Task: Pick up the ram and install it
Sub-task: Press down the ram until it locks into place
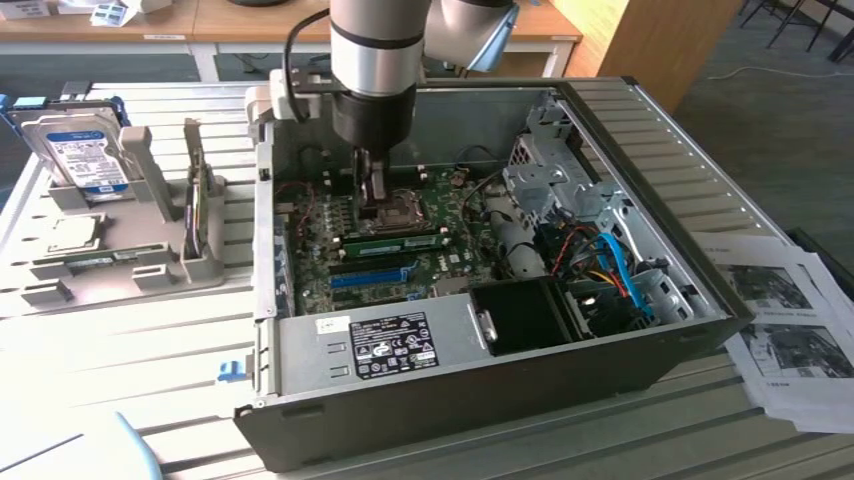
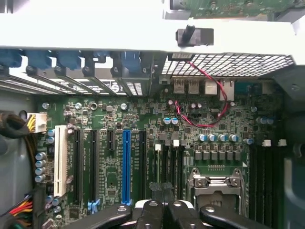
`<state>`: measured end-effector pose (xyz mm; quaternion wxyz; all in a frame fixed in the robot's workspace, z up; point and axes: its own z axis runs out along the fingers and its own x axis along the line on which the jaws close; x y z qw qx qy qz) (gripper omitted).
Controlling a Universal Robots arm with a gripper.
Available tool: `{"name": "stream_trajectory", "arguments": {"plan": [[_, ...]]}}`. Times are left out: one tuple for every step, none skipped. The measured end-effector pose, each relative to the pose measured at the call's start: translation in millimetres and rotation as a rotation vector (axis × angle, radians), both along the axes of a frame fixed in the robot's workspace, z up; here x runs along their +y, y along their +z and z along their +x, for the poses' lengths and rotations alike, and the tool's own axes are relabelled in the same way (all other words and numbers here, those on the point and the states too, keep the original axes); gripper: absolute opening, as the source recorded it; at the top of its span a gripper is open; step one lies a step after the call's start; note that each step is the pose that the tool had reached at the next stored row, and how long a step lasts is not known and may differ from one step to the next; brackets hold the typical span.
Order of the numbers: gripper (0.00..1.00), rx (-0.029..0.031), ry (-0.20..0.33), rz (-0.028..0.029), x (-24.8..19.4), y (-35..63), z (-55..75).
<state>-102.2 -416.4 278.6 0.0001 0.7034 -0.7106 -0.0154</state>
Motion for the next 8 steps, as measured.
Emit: {"name": "stream_trajectory", "arguments": {"plan": [[0.09, 0.0, 0.0, -0.0003, 0.0, 2.3, 0.0], [0.09, -0.0001, 0.0, -0.0003, 0.0, 4.5, 0.0], [0.09, 0.0, 0.0, -0.0005, 0.0, 6.7, 0.0], [0.09, 0.0, 0.0, -0.0005, 0.0, 9.0, 0.0], [0.09, 0.0, 0.0, -0.0005, 0.0, 11.2, 0.0], [0.09, 0.0, 0.0, -0.0006, 0.0, 13.7, 0.0], [0.09, 0.0, 0.0, -0.0007, 0.0, 16.0, 0.0], [0.09, 0.0, 0.0, -0.0007, 0.0, 18.4, 0.0]]}}
